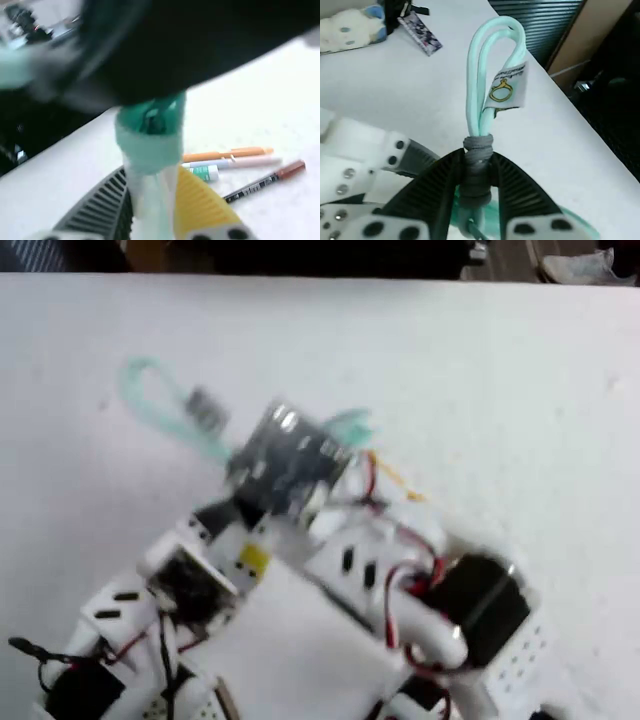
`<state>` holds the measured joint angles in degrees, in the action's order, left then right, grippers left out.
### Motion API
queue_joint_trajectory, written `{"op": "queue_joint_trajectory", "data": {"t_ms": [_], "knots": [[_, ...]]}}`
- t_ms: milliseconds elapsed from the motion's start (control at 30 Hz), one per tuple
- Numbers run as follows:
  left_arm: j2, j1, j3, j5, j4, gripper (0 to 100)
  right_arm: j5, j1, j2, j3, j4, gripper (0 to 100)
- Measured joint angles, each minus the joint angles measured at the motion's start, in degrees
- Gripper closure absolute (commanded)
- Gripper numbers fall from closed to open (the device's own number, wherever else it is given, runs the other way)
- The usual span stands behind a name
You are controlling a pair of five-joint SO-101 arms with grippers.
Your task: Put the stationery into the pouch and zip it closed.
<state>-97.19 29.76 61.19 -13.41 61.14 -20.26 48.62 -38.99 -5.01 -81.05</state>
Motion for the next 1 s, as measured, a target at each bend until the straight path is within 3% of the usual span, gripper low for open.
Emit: {"op": "queue_joint_trajectory", "data": {"t_ms": [133,367,567,867,1000], "knots": [[0.0,-5.1,4.1,6.6,-2.5,97,0.0,-5.2,0.0,0.4,0.1,98.2],[-1.2,-8.5,13.3,8.7,-10.8,97,0.2,-7.2,0.0,6.4,4.2,98.2],[-1.2,-8.9,13.4,9.0,-11.3,97,0.3,-7.3,0.1,7.4,8.9,98.2],[-1.2,-8.9,12.1,9.0,-8.3,96,6.7,-7.2,0.1,7.4,11.1,98.2],[-1.2,-8.9,12.1,9.0,-8.1,84,7.2,-6.5,0.1,7.4,11.1,98.2]]}}
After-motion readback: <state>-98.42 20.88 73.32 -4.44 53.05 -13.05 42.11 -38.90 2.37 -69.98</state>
